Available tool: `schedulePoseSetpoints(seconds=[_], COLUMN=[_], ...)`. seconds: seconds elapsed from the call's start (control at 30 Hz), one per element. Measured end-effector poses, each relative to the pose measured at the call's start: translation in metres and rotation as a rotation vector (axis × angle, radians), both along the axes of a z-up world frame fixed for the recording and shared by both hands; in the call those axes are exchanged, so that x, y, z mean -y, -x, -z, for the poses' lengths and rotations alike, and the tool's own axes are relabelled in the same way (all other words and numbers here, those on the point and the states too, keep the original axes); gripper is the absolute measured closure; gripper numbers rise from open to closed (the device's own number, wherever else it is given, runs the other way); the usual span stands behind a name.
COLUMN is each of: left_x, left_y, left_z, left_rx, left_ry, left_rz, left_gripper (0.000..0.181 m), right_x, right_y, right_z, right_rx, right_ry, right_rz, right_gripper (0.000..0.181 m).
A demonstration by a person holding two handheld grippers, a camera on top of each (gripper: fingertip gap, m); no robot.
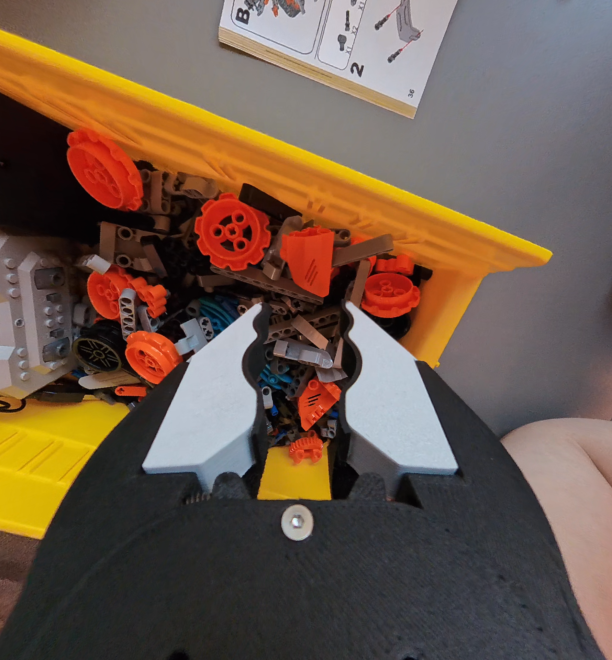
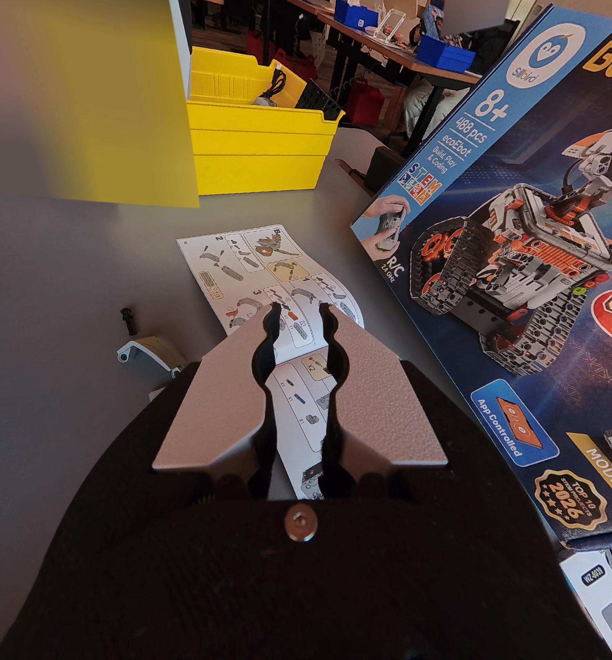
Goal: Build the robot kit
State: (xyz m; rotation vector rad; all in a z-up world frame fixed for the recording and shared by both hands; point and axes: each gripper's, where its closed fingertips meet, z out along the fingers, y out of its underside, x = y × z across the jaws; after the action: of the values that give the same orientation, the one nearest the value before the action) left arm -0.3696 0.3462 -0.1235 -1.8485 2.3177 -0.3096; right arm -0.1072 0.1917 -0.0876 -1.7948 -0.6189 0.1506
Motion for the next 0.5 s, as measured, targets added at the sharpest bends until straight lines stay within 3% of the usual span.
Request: schedulePoseSetpoints(seconds=[0.5], left_x=[-0.001], left_y=[0.0066], left_z=[0.0084], left_rx=[-0.053], left_ry=[-0.037], left_rz=[0.029], left_gripper=[0.155], right_x=[0.0001], right_y=[-0.0009], right_z=[0.0014], right_rx=[0.003], right_ry=[0.005], right_rz=[0.002], right_gripper=[0.158])
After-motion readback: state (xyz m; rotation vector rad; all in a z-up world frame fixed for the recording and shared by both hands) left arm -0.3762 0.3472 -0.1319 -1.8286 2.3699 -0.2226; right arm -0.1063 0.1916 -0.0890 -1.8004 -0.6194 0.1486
